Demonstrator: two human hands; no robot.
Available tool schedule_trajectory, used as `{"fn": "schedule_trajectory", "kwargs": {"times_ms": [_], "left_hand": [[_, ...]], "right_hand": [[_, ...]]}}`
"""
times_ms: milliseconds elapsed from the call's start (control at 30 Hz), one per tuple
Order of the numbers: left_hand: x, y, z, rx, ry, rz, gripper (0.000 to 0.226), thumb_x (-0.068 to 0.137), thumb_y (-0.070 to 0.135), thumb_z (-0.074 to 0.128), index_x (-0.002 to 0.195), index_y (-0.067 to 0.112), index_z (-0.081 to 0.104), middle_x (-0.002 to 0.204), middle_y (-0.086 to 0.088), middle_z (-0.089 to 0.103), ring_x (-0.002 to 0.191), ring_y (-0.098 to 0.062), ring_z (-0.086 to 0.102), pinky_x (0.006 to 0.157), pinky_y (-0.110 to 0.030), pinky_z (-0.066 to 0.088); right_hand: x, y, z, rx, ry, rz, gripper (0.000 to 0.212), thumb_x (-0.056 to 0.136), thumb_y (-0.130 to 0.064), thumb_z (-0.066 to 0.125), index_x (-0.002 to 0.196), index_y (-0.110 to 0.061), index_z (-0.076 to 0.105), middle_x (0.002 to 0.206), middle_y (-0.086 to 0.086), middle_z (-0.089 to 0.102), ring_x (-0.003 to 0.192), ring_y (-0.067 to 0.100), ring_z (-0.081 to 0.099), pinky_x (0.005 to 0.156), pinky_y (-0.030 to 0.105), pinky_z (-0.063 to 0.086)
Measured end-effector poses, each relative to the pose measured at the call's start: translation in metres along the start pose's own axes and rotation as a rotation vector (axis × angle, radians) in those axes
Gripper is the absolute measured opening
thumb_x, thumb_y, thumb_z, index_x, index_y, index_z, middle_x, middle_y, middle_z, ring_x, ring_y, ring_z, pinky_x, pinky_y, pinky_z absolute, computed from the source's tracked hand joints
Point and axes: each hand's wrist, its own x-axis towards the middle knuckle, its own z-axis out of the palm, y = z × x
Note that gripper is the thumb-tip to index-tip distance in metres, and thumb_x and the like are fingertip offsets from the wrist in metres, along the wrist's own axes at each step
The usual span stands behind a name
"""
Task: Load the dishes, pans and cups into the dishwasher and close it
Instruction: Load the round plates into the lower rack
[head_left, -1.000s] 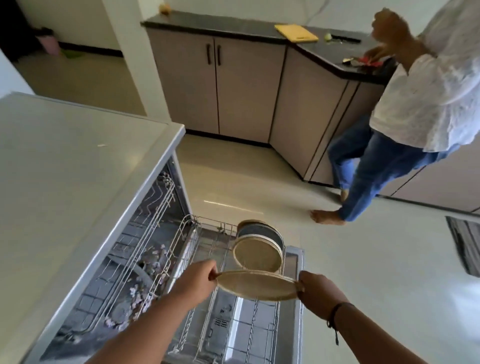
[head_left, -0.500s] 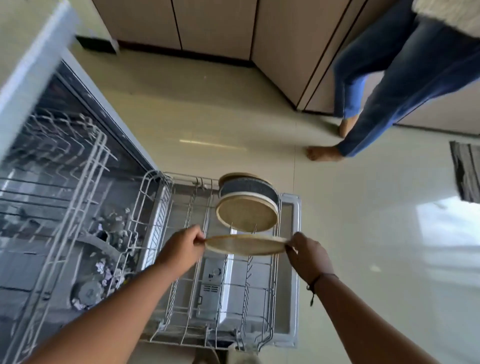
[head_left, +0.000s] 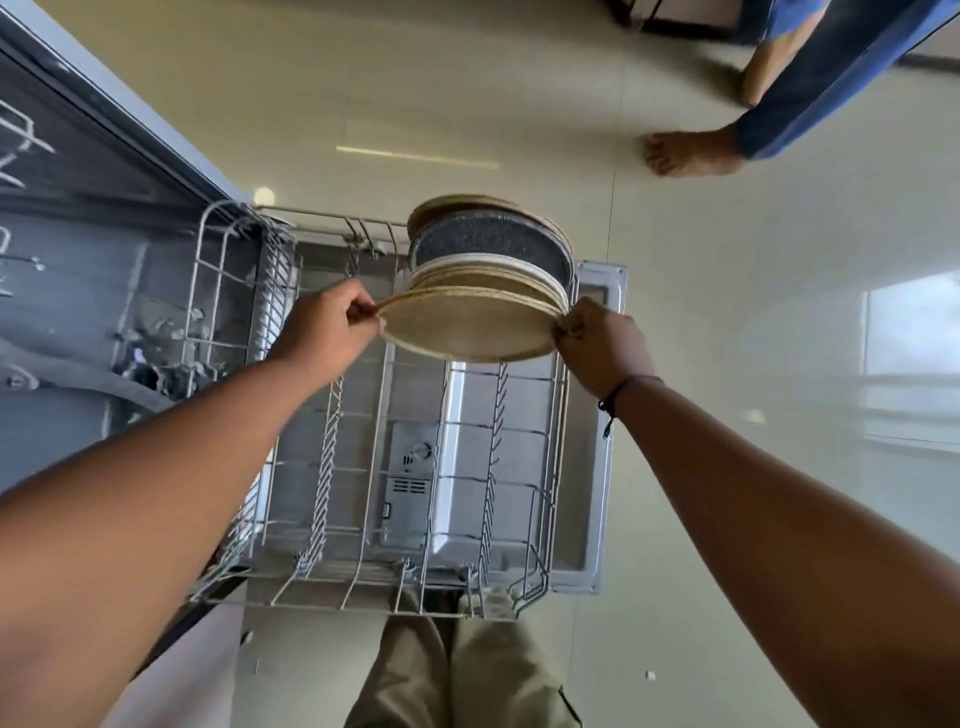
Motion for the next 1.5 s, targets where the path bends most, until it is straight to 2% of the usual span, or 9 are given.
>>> {"fn": "schedule_trajectory", "kwargs": {"times_ms": [133,333,467,733,933,1033,1100,1300,1500], "left_hand": [[0.006,-0.006,0.008,0.004,-0.034,-0.013,0.009,0.083,0.01,0.069,0.091,0.009,0.064,0.083,-0.002,0.063,0.073,-0.02,0.057,0.055,-0.022,0.039],[0.017,-0.014,0.026,0.004,-0.04,-0.036,0.01,0.081,0.014,0.072,0.088,0.011,0.064,0.082,-0.003,0.064,0.073,-0.022,0.058,0.062,-0.026,0.04],[0.023,-0.02,0.043,-0.011,-0.061,-0.101,0.012,0.08,0.016,0.073,0.082,0.015,0.061,0.08,-0.003,0.063,0.072,-0.023,0.056,0.06,-0.026,0.038],[0.019,-0.02,0.064,-0.037,-0.043,-0.202,0.011,0.083,0.017,0.071,0.089,0.013,0.062,0.084,-0.003,0.063,0.077,-0.023,0.058,0.068,-0.031,0.047],[0.0,-0.02,0.064,-0.037,-0.144,-0.21,0.05,0.086,0.023,0.067,0.13,0.015,0.044,0.123,-0.01,0.059,0.102,-0.03,0.06,0.084,-0.035,0.049],[-0.031,-0.018,0.061,-0.014,-0.207,-0.236,0.053,0.088,0.027,0.065,0.133,0.018,0.04,0.131,-0.012,0.055,0.109,-0.032,0.059,0.09,-0.042,0.05],[-0.063,-0.014,0.057,-0.023,-0.262,-0.255,0.05,0.09,0.028,0.062,0.134,0.018,0.04,0.136,-0.012,0.052,0.116,-0.031,0.056,0.094,-0.039,0.048],[-0.192,0.009,0.032,-0.059,-0.35,-0.274,0.05,0.093,0.03,0.058,0.138,0.022,0.039,0.144,-0.002,0.045,0.119,-0.023,0.055,0.091,-0.03,0.046],[-0.3,0.034,-0.018,0.228,-0.243,-0.041,0.051,0.093,0.037,0.052,0.141,0.024,0.038,0.137,0.003,0.05,0.121,-0.018,0.05,0.097,-0.03,0.042]], "right_hand": [[0.006,0.004,0.009,-0.045,-0.027,-0.038,0.013,0.088,-0.027,0.056,0.092,-0.015,0.059,0.09,0.011,0.067,0.081,0.034,0.059,0.062,0.03,0.04],[0.012,0.012,0.022,-0.099,-0.049,0.0,0.016,0.09,-0.026,0.053,0.093,-0.011,0.058,0.092,0.015,0.065,0.075,0.03,0.052,0.063,0.029,0.036],[0.016,0.013,0.031,-0.119,-0.077,0.038,0.019,0.091,-0.023,0.052,0.1,-0.008,0.059,0.097,0.017,0.064,0.084,0.034,0.057,0.064,0.03,0.037],[0.014,0.009,0.046,0.057,-0.044,0.108,0.008,0.09,-0.014,0.049,0.092,-0.016,0.056,0.088,0.007,0.058,0.077,0.025,0.048,0.066,0.029,0.035],[-0.005,0.009,0.046,0.286,0.05,0.148,0.035,0.086,-0.008,0.049,0.119,-0.02,0.055,0.117,0.001,0.064,0.096,0.025,0.062,0.079,0.029,0.048],[-0.025,0.014,0.041,0.278,0.027,0.126,0.035,0.085,-0.005,0.049,0.117,-0.019,0.055,0.115,0.004,0.065,0.096,0.027,0.063,0.083,0.038,0.053],[-0.043,0.019,0.037,0.29,0.013,0.123,0.032,0.084,-0.004,0.049,0.113,-0.018,0.056,0.111,0.005,0.067,0.095,0.028,0.063,0.08,0.037,0.053],[-0.12,0.022,0.022,0.135,-0.15,0.059,0.035,0.088,-0.015,0.053,0.122,-0.024,0.051,0.119,0.002,0.065,0.104,0.022,0.062,0.086,0.033,0.051],[-0.194,-0.017,-0.003,-0.377,-0.365,-0.217,0.052,0.086,-0.038,0.054,0.133,-0.023,0.038,0.134,0.004,0.05,0.12,0.026,0.05,0.096,0.037,0.043]]}}
